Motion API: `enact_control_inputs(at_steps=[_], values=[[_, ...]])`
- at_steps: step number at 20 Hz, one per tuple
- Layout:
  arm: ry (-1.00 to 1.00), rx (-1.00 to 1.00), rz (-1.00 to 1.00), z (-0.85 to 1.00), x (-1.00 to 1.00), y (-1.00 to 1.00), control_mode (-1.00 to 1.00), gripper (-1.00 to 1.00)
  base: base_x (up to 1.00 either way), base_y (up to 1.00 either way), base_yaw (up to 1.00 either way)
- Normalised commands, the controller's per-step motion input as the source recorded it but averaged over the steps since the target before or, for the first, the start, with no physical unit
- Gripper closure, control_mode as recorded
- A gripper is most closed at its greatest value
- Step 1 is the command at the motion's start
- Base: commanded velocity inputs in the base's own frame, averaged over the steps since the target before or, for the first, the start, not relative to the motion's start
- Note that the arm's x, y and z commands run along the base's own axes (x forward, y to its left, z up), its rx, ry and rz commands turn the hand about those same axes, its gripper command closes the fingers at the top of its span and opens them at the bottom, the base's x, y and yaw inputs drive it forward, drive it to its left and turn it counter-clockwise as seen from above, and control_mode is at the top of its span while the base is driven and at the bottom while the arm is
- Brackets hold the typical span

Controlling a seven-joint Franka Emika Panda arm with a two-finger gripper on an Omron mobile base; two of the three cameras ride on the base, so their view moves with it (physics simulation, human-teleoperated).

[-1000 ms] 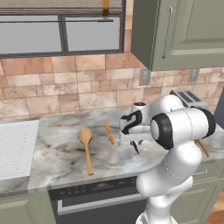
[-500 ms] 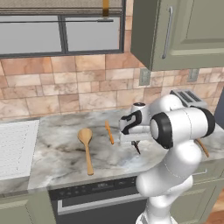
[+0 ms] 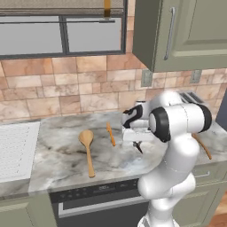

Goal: Organize the utensils by type. Pick up the wooden spoons from the counter and place them in the open cabinet. Then pick up the metallic utensils from the counter and place them in the open drawer.

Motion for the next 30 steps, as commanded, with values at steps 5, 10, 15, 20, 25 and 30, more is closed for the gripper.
enact_control_inputs(at_steps=[5,10,15,20,25,30], values=[[-0.25,0.01,0.0,-1.0,-0.36,-0.03,-1.0,1.0,0.0,0.0,0.0],[-0.27,0.0,0.0,-0.8,-0.51,0.0,-1.0,1.0,0.0,0.0,0.0],[-0.24,0.0,0.0,-0.07,-0.49,0.0,-1.0,1.0,0.0,0.0,0.0],[-0.2,0.0,0.0,0.38,-0.51,0.0,-1.0,1.0,0.0,0.0,0.0],[-0.04,0.0,0.0,0.75,-0.38,0.07,-1.0,1.0,0.0,0.0,0.0],[-0.02,0.01,0.0,0.86,-0.12,0.25,-1.0,1.0,0.0,0.0,0.0]])
